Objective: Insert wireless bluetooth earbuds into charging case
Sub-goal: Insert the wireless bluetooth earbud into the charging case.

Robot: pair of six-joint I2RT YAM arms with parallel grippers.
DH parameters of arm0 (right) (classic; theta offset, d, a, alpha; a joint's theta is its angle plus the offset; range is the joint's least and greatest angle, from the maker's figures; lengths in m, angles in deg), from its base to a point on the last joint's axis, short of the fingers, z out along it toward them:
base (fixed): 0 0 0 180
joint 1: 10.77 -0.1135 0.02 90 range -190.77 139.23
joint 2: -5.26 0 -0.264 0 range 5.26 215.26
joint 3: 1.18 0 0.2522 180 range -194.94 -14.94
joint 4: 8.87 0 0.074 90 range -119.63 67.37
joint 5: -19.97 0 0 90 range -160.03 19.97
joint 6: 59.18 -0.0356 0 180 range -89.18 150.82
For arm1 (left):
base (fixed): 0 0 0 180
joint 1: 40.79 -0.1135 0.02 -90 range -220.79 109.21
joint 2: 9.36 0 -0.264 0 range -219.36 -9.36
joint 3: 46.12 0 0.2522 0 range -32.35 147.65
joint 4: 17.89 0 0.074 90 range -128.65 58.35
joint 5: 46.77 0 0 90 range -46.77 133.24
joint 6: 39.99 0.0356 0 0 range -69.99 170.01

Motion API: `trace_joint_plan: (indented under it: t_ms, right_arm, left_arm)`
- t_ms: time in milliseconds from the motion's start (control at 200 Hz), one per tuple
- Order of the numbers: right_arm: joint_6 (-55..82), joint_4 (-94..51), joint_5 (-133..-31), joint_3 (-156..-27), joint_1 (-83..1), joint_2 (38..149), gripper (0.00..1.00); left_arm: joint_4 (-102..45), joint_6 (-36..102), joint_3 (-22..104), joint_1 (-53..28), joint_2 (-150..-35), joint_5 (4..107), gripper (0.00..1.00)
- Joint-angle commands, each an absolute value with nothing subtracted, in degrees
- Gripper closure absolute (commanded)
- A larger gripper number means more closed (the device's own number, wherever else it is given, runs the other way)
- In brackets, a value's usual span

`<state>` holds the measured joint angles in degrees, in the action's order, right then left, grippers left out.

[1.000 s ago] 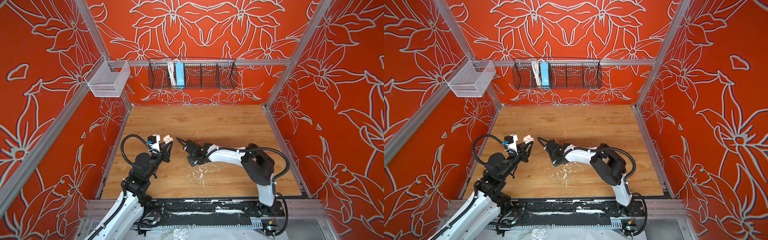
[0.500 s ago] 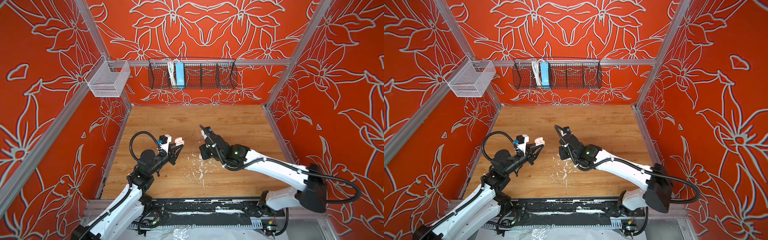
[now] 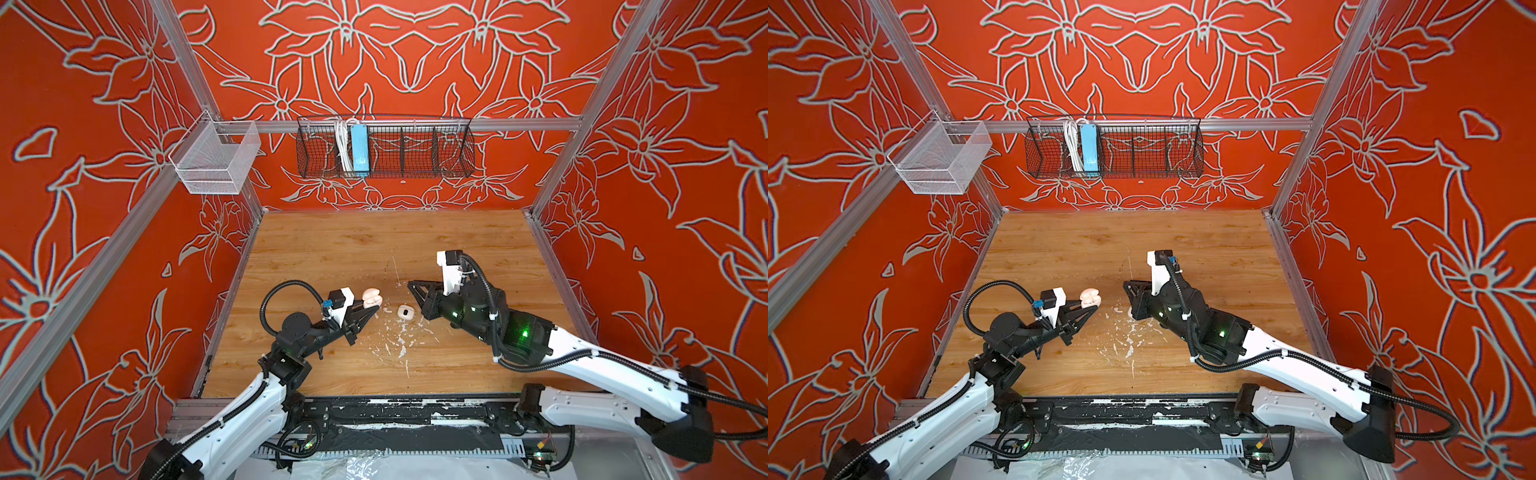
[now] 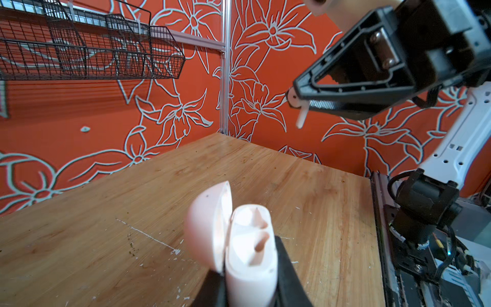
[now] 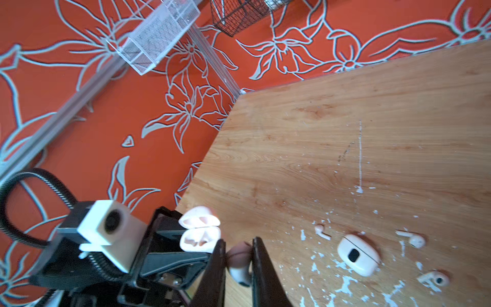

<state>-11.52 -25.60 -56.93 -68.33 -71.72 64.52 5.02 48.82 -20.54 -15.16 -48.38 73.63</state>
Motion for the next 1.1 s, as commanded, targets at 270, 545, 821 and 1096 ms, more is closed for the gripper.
trace_joint_plan:
  t_ms: [270,545,821,1096]
  right_arm:
    - [-23.32,-11.57,-45.99,-63.94,-80.42,63.84,0.86]
    - [-30.03,-15.45,-40.86,-64.22,-85.36,64.06,0.86]
    - [-30.78,-14.04,-36.89,-64.0,-88.7,65.79,0.87]
    - [-27.03,-16.32,-39.65,-69.7,-89.08,70.68,0.87]
  left_arm:
    - [11.21,55.11,-24.2,-11.35,-40.55,75.34,1.0]
    - [11.98,59.52,-27.24,-10.73,-36.7,75.5,1.0]
    - [8.59,60.36,-27.19,-10.2,-33.39,72.45,1.0]
    - [5.03,59.28,-25.58,-10.11,-33.19,68.95,1.0]
